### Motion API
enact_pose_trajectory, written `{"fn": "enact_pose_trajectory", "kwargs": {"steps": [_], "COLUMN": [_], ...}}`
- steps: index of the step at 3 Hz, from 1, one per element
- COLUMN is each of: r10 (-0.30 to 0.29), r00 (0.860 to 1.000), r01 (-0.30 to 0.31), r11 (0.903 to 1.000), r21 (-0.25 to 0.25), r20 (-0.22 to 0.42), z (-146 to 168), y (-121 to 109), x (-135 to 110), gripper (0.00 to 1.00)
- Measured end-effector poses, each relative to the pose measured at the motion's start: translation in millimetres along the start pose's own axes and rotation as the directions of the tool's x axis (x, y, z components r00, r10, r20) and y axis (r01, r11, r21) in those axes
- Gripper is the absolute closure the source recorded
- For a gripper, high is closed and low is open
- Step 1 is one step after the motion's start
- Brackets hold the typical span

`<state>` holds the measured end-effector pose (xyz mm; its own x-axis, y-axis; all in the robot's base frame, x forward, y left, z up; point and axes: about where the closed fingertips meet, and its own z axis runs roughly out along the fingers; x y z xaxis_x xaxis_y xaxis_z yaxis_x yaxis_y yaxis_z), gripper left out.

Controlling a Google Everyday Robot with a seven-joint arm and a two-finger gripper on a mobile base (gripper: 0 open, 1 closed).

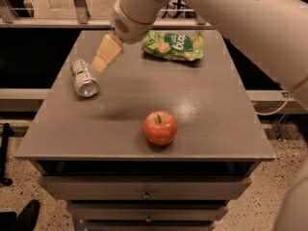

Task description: Place 7up can upright

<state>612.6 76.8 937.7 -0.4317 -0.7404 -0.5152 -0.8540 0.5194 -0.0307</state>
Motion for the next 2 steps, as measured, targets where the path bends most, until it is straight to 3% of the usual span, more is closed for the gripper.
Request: {"fn": "enact_pose_trajectory", "kwargs": {"steps": [2], "r10": [0.127], "r00": [0.991], "r01": [-0.129], "r11": [0.9904], "r21": [-0.049], "r20": [-0.051], "z": [73], "y": [21], "x": [-68], "gripper": [0.0]}}
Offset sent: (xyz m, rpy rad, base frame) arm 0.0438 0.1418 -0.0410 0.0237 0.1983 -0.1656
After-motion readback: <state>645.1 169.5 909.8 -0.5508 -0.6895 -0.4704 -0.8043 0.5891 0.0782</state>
